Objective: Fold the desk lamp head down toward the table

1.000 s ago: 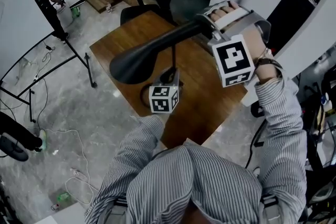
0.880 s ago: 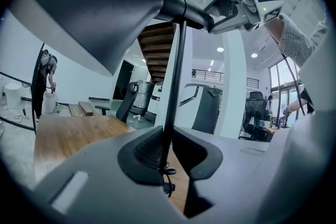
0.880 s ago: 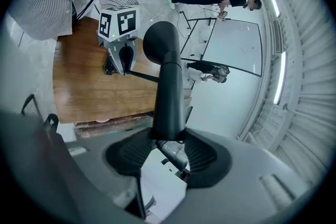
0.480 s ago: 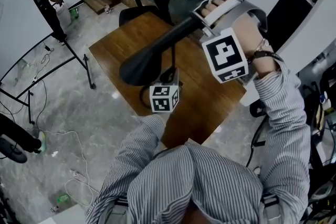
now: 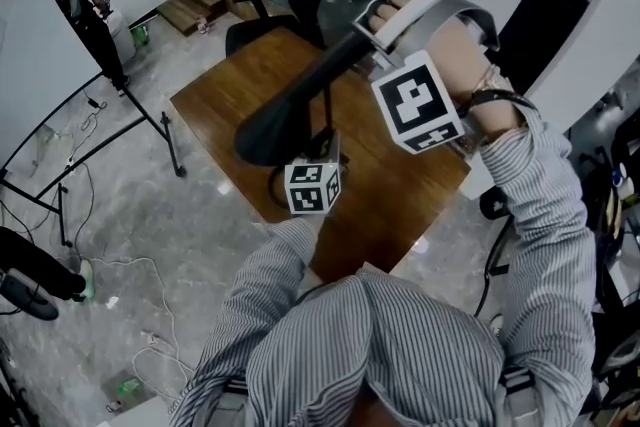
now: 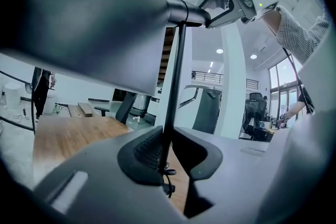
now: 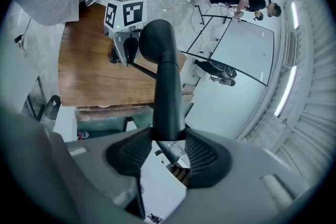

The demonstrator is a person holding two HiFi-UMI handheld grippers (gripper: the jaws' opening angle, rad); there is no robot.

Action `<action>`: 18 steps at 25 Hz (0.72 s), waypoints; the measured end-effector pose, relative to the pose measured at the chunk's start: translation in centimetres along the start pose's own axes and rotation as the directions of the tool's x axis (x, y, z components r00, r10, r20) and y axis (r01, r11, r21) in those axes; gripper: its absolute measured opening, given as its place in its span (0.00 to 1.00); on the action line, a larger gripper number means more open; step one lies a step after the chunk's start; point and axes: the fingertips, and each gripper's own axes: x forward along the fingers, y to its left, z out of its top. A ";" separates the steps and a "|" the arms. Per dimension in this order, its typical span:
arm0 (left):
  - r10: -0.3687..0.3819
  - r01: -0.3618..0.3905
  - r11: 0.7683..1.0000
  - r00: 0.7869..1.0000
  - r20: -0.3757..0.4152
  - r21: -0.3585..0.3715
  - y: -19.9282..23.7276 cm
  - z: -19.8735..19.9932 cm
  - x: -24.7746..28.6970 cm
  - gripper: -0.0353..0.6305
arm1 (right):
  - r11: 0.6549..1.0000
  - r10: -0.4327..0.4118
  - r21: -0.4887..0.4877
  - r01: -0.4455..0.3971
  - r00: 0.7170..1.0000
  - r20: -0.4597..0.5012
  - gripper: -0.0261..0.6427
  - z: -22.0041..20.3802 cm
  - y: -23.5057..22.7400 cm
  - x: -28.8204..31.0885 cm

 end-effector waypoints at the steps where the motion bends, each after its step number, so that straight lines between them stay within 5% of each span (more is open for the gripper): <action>1: -0.001 0.001 1.000 1.000 0.003 -0.002 0.0 0.0 0.0 0.13 | 1.000 -0.010 0.021 0.010 1.000 0.000 0.33 0.0 0.0 0.0; 8: 0.008 -0.007 1.000 0.999 -0.053 0.012 0.2 -0.6 -0.7 0.17 | 0.954 -0.166 0.259 0.153 0.986 0.029 0.34 -0.9 0.3 -0.3; 11: 0.013 -0.012 1.000 0.998 -0.066 0.011 0.3 -0.7 -1.8 0.19 | 0.861 -0.224 0.478 0.177 0.974 0.043 0.33 -1.7 0.9 -0.7; 13: 0.016 -0.014 1.000 0.997 -0.077 0.024 0.0 -1.0 -2.7 0.19 | 0.686 -0.293 0.708 0.170 0.955 0.054 0.33 -2.4 1.5 -1.3; 15: 0.019 -0.016 0.999 0.996 -0.092 0.034 -0.4 -1.5 -3.7 0.19 | 0.426 -0.378 0.898 0.114 0.924 0.062 0.33 -2.6 2.6 -2.0; 18: 0.020 -0.018 1.000 0.994 -0.110 0.023 -0.9 -2.5 -5.9 0.19 | 0.075 -0.503 0.996 -0.049 0.861 0.080 0.32 -0.3 5.2 -2.2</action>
